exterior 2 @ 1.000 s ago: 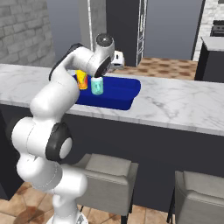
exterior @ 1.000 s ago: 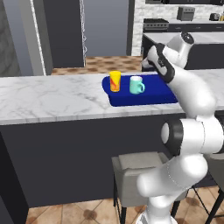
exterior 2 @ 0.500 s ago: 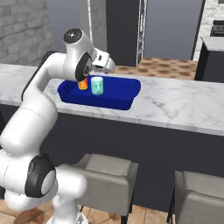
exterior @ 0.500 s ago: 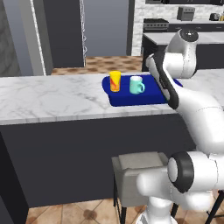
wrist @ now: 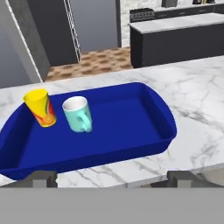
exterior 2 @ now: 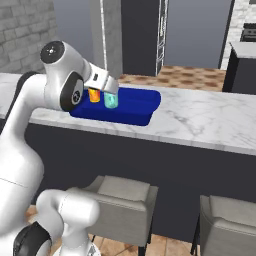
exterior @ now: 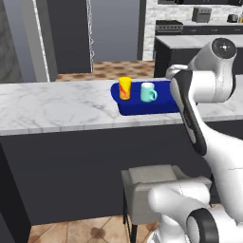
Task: There is a tray on the dining counter. Grab the cup, mug, and pitcher and place them on the tray. The pitcher may be placed next to the tray if it cannot fit the tray.
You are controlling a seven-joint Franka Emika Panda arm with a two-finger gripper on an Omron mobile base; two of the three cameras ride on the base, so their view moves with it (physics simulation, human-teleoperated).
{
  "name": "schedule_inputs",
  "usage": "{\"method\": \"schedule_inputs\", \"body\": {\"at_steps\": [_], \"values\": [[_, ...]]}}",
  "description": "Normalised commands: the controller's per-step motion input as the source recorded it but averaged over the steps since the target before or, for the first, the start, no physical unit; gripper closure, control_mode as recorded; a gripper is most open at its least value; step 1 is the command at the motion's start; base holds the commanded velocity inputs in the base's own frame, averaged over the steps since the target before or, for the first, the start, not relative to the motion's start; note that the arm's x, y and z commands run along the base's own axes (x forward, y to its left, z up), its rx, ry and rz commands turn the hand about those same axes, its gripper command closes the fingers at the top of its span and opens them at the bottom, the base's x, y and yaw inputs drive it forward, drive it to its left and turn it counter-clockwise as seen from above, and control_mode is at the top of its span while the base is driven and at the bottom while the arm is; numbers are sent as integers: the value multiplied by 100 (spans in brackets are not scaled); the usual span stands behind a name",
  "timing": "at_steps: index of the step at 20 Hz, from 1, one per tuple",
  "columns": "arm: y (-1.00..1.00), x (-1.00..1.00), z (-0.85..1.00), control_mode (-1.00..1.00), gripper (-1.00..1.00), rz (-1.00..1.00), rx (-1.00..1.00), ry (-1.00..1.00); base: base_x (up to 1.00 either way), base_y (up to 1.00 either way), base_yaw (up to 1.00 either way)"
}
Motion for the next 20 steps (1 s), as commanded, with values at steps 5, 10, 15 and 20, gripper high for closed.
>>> {"method": "schedule_inputs", "body": {"at_steps": [5,10,15,20], "values": [[2,-89,25,-100,-100,4,2,-2,0,0,0],[15,-74,6,-100,-100,12,0,0,0,0,0],[18,-65,0,-100,-100,4,0,0,0,0,0],[0,0,0,100,-100,0,0,0,-96,-34,-11]]}}
